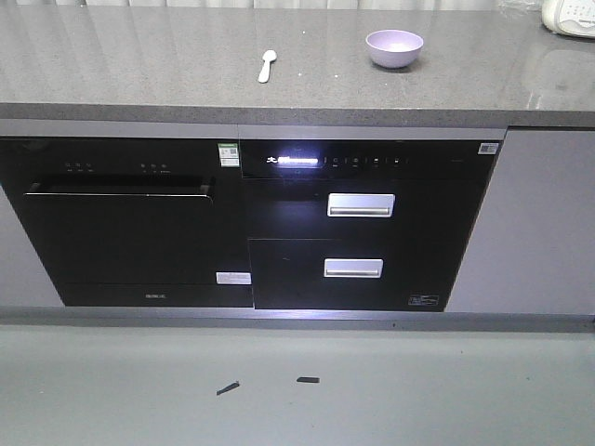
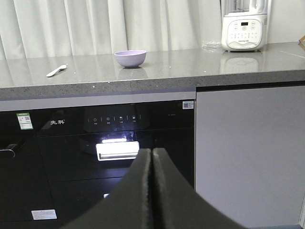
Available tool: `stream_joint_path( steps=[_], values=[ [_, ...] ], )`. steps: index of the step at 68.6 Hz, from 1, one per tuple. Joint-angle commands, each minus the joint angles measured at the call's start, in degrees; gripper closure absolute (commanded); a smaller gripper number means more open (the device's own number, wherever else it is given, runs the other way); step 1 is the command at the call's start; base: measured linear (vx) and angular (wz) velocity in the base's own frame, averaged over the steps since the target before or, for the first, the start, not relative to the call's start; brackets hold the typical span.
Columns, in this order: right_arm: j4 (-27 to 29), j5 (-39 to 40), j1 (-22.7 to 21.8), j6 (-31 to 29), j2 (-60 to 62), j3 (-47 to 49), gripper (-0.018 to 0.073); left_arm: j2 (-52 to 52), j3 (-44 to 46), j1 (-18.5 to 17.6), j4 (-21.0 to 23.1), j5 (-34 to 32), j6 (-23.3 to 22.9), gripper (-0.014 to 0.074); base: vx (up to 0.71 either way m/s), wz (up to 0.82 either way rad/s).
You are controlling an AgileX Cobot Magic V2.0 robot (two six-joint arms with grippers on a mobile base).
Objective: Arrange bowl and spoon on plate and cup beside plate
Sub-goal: 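Continue driving forward, bringing the lavender bowl and spoon closer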
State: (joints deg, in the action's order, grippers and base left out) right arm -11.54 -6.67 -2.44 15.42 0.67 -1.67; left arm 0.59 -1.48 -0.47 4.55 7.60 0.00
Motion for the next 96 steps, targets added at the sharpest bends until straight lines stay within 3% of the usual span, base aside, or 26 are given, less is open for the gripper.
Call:
stream_joint_path(
  steps=[1,96],
  values=[
    [-0.25,3.89,-0.35,-0.54,0.58,-0.39,0.0561,0.85,-1.13,-0.41,0.19,-3.84,0.00,0.0602,0.03,0.00],
    [-0.25,3.89,-0.35,-0.54,0.58,-0.39,0.0561,0.85,-1.13,-0.41,0.19,-3.84,0.00,0.0602,0.03,-0.01]
  ],
)
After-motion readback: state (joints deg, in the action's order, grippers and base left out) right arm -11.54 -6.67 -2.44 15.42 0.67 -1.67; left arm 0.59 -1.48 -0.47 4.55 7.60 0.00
